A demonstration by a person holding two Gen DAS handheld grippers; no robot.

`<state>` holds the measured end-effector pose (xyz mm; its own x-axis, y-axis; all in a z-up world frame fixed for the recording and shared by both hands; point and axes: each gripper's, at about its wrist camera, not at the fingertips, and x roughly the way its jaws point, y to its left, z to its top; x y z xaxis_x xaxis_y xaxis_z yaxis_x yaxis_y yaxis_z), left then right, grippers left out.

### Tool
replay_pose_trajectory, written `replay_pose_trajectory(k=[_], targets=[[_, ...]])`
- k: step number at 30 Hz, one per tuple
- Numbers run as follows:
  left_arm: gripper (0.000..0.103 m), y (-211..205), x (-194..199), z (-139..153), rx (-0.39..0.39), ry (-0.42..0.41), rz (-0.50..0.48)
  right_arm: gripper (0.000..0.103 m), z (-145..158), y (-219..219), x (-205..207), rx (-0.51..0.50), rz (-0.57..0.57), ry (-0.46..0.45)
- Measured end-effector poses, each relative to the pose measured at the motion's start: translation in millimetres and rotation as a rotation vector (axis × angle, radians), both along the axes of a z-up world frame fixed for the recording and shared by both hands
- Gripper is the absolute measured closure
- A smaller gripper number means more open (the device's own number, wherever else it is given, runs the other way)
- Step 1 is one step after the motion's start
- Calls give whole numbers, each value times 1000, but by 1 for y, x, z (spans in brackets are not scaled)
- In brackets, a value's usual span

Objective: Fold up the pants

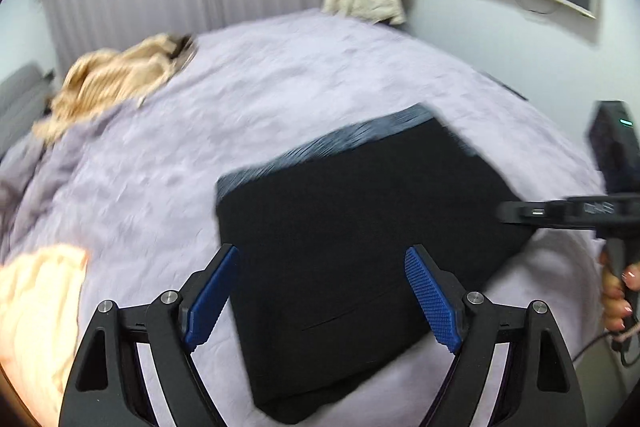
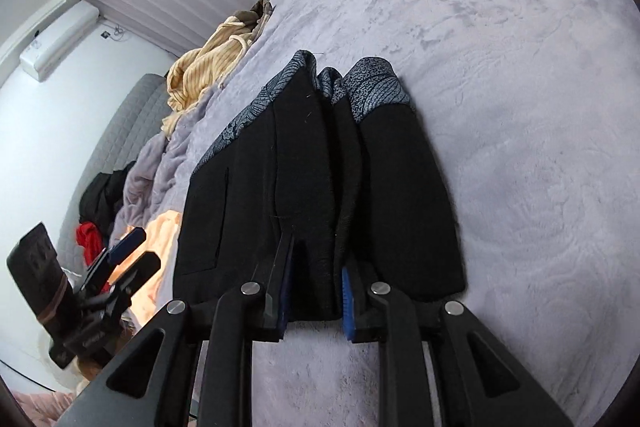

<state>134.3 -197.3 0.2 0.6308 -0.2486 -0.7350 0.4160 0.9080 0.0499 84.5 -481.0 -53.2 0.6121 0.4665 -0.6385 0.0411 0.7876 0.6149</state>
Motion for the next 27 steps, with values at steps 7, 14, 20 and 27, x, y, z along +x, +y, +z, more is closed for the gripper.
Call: replay_pose_trajectory(k=[7,14,20,27], targets=[[10,22,2,-39,-3,92,37,73,25,16,-12,-195,-89,14],[10,17,-2,-41,14,52,23,65,74,35,-30,-201,-92,-128],[10,21,-4,-40,0,79,36,52,26,61,-3,-223,-81,-7],[2,21,-2,-44,8,90,47,52,17,51,-28,-160,-110,-60]])
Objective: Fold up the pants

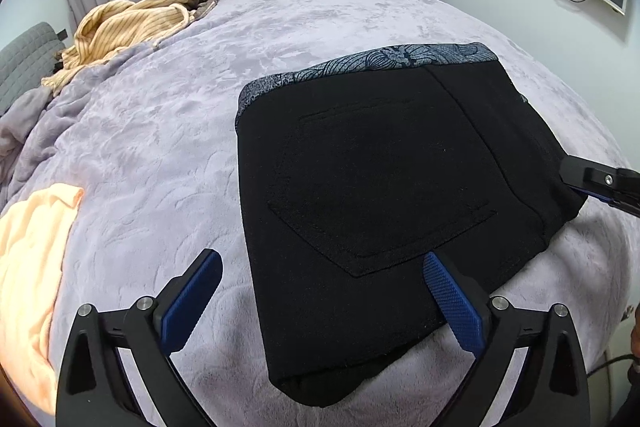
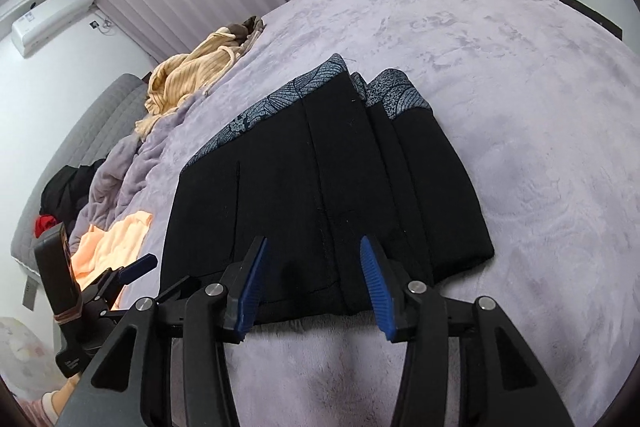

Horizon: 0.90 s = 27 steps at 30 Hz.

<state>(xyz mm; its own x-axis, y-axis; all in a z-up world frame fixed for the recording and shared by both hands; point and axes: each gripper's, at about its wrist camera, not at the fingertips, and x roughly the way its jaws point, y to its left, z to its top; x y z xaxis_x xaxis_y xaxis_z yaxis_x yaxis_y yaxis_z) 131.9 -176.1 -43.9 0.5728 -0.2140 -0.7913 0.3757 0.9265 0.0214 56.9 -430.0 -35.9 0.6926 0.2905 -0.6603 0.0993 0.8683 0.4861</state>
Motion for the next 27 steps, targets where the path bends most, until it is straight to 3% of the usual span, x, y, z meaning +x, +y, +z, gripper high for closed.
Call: replay_pose_trajectory(k=[6,9,12,15,19,27], targets=[[2,1,3,8,-1,15,6,52,3,0,-9,-13,2,-10],[2,7,21,21,2,-11,35,52,0,-3,-10,-14,9,-6],[2,18,52,29,-60,17,87,52,-1,-5,-10,-3,7,-1],[1,17,81,4,-25,111,109,52,-1,-3,-8,-19,4,8],[0,29,78,-11,-129,150,156,52,0,4,-9,-56,5,13],[0,21,66,-3,-51,101,114,52,-1,3,-9,-63,3,16]])
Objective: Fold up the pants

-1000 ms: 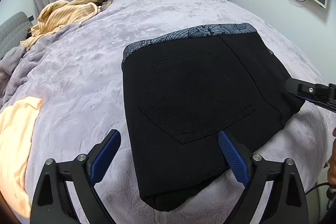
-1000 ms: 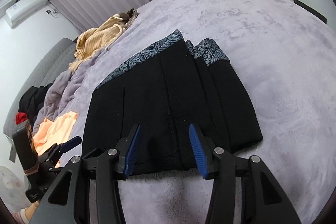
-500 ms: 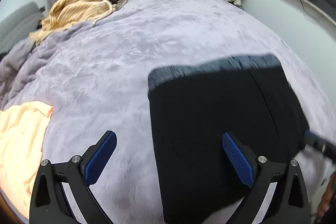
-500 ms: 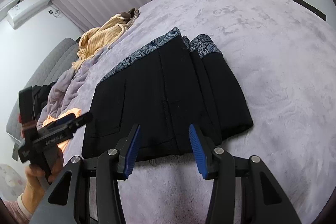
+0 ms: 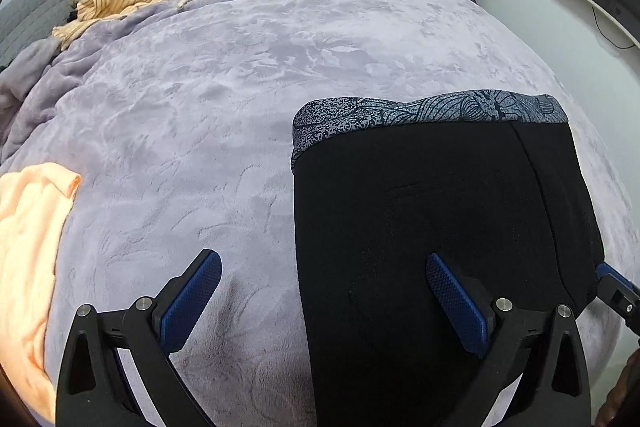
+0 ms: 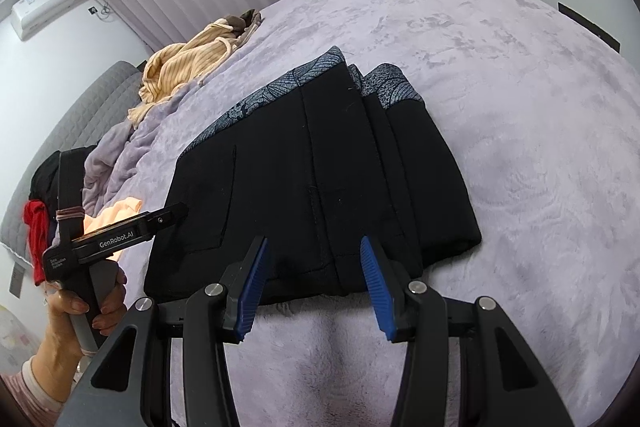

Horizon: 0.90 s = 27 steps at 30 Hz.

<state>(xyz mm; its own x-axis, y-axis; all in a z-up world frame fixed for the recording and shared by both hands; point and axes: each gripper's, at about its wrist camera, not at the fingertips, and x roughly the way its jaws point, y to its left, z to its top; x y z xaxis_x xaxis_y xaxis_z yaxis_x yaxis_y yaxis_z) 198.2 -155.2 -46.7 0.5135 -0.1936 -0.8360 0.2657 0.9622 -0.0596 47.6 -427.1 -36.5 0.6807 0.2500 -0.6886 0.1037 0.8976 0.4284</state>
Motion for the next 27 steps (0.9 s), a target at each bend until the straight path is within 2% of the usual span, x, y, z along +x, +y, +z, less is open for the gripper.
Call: replay_pose_trajectory(k=[4,27], targets=[[0,-2,-2,1,20,-17,4,52,1,2,0,-7,-5,4],[0,-3,-7,0,24,-29,11,49,2,-1,0,8,7,1]])
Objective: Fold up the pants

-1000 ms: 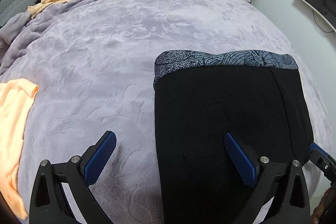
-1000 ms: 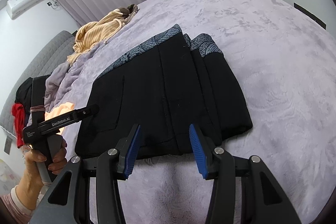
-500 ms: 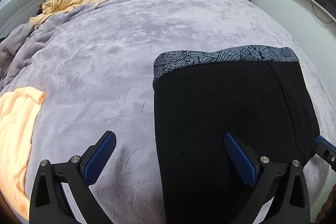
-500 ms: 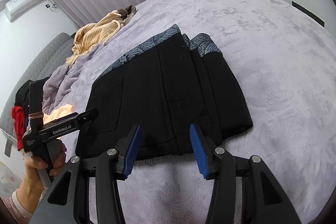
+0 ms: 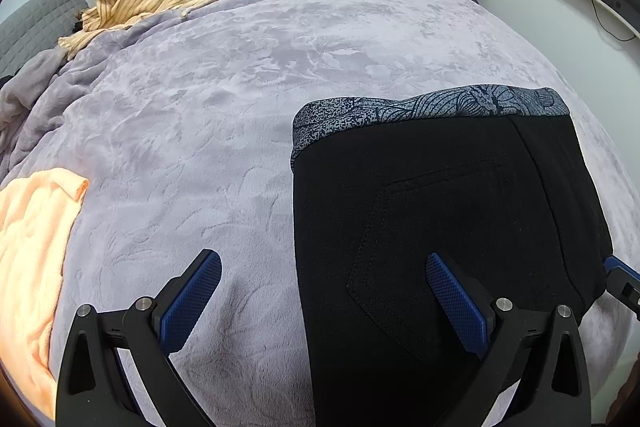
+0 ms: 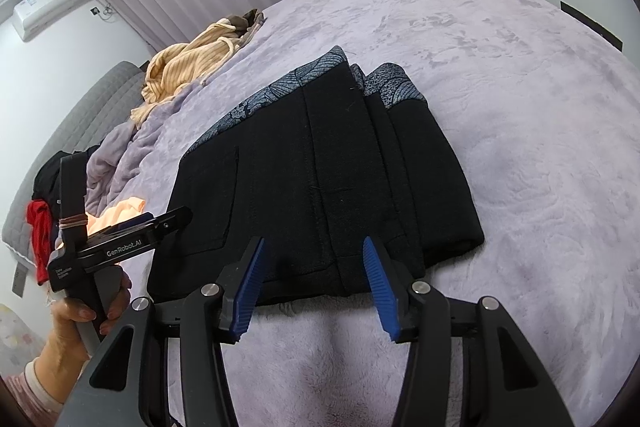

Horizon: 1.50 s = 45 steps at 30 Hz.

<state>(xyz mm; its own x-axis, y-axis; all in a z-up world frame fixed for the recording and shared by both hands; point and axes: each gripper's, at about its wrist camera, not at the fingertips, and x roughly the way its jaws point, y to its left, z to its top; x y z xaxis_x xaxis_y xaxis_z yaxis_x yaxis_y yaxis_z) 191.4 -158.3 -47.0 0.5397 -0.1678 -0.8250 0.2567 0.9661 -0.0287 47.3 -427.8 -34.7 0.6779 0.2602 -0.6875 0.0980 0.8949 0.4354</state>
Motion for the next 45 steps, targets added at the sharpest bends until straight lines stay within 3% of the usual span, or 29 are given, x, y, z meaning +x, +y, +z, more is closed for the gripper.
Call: replay_pose_trajectory(k=[4,6,8,12,15,18,21,23,26,30,33,38,42,45], targets=[[0,0,0,0,1,-3,-2,48,8,-9,2,52,13,4],[0,0,0,0,-2,-1,0,42,13,-17,2,82,9,2],[0,0,0,-1,-5,-2,-2,34,19,-27,2,65,-13,3],[0,1,2,-3,-21,-2,-23,33,20,-47,3,24,-40,28],[0,9,10,-4,-89,47,-58,33,14,-62,4,36,-59,43],[0,24,22,-6,-239,161,-104,33,5,-74,7,75,-53,56],[0,32,28,-5,-351,209,-174,30,-4,-85,18,166,12,63],[0,29,30,-10,-381,253,-233,25,-11,-93,29,204,50,76],[0,20,31,-24,-375,314,-282,25,-21,-102,50,275,129,90],[0,0,34,-30,-383,308,-316,23,-33,-98,78,319,223,129],[0,-16,42,-34,-381,309,-299,25,-49,-89,95,332,244,173],[3,-19,40,-33,-403,302,-289,30,-58,-90,100,372,177,163],[11,-17,27,-15,-478,278,-307,48,-42,-85,90,369,153,155],[11,-15,13,9,-550,250,-333,51,-21,-78,79,380,135,126]])
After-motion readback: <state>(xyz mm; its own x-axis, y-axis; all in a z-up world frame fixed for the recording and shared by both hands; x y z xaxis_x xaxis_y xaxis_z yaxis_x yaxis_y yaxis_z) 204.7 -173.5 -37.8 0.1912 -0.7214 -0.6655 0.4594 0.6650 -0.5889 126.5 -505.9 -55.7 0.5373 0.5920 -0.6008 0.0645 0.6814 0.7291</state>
